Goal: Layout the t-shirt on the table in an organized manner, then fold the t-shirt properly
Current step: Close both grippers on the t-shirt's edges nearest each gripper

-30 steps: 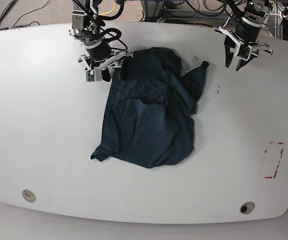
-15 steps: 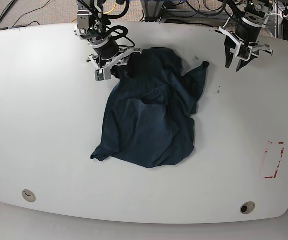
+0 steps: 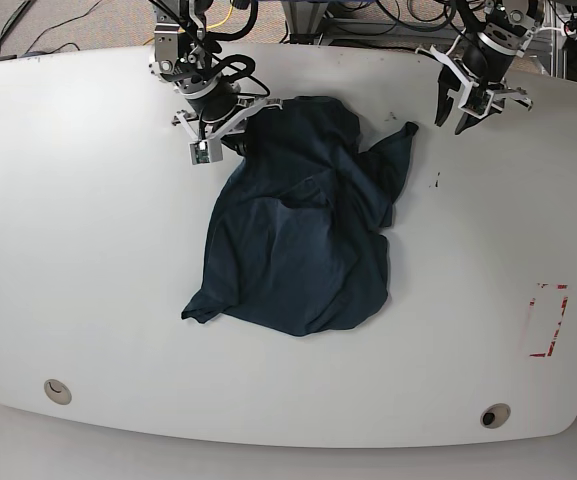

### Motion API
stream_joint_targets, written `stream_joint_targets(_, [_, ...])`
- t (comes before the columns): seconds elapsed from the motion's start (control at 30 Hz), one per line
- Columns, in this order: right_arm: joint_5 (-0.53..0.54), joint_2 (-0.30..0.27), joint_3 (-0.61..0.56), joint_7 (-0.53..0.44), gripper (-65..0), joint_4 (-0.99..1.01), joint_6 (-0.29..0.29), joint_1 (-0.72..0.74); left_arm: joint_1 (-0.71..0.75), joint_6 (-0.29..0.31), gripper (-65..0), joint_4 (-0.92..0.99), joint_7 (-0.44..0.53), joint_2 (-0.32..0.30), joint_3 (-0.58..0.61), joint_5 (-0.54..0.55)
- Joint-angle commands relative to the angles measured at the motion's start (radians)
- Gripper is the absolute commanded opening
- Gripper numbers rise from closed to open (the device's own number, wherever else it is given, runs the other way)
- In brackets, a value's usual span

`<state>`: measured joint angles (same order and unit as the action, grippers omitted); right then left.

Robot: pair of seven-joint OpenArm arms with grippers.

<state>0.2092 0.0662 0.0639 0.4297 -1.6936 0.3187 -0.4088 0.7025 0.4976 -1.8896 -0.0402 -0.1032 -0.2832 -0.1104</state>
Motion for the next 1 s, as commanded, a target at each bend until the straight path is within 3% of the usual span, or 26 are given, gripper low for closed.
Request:
stream_joint_targets(0.0, [0.003, -0.003, -0.002, -0.009, -65.0, -0.023, 0.006, -0.002, 0.003, 0.029, -48.5, 0.014, 0.007, -0.003, 0.012, 0.015])
stream_joint_targets(0.27, [0.002, -0.022, -0.002, -0.009, -65.0, -0.027, 0.004, -0.003, -0.005, 0.132, -48.3, 0.035, -0.034, -0.003, 0.043, 0.034])
stream_joint_targets(0.37, [0.003, -0.021, -0.003, -0.009, -65.0, -0.027, 0.004, -0.003, -0.005, 0.155, -44.9, 0.037, -0.036, -0.005, 0.046, 0.067])
stream_joint_targets(0.6, [0.003, -0.021, -0.003, -0.009, -65.0, -0.027, 0.004, -0.003, -0.020, 0.157, -28.1, 0.052, -0.037, -0.005, 0.049, 0.077])
stream_joint_targets(0.97, [0.006, -0.021, -0.003, -0.009, -65.0, -0.027, 0.004, -0.003, -0.090, 0.157, -27.8, 0.132, -0.037, -0.011, 0.045, 0.054])
